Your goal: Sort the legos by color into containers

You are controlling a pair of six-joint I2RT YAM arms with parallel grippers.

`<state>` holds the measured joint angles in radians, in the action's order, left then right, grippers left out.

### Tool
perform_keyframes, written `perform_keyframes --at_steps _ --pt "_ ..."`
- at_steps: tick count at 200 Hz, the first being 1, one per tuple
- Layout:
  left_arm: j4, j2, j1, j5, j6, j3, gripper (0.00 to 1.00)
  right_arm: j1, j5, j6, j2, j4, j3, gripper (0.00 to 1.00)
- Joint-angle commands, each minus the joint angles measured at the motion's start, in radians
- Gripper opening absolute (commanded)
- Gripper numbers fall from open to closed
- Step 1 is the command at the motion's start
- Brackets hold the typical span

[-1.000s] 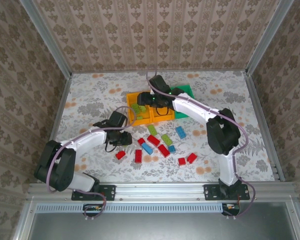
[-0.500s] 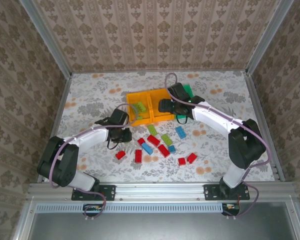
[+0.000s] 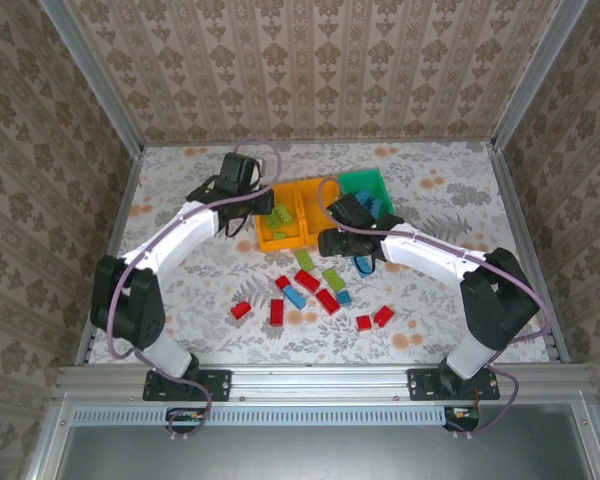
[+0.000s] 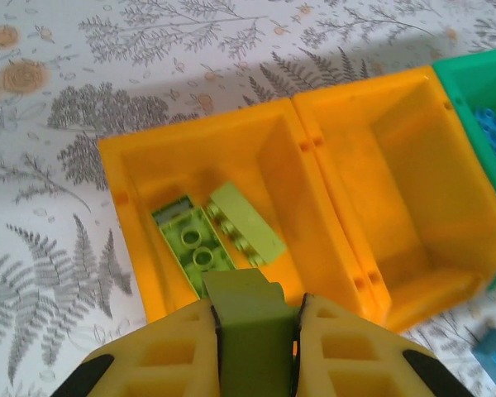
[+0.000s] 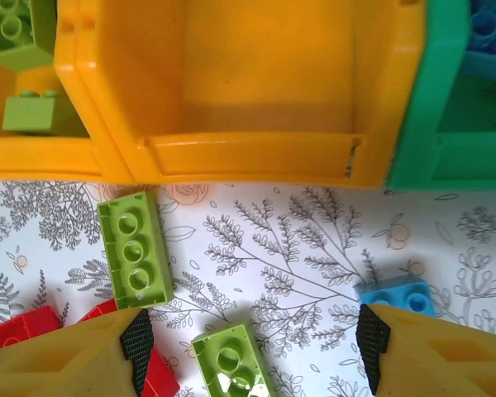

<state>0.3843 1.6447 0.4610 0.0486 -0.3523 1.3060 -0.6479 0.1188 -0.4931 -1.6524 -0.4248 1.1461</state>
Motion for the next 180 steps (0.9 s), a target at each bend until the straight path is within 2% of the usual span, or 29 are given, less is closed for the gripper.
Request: perform_keyframes --at_steps 1,28,67,180 --pt "-0.010 0.095 -0.038 0.045 0.040 0.074 0.20 -0.032 -0.025 0.004 -0.054 -0.001 0.022 0.70" --pt "-0.008 0.197 -0.057 0.099 0.021 0.152 0.21 -0.074 -0.030 0.006 -0.140 -0.008 0.094 0.72" --pt "-0.023 0.238 -0.067 0.098 -0.006 0.167 0.25 -0.097 -0.040 -0.009 -0.239 -0.014 0.147 0.73" --pt "-0.055 0.173 -0.068 0.116 -0.036 0.116 0.57 -0.118 -0.059 0.007 -0.366 -0.039 0.239 0.73"
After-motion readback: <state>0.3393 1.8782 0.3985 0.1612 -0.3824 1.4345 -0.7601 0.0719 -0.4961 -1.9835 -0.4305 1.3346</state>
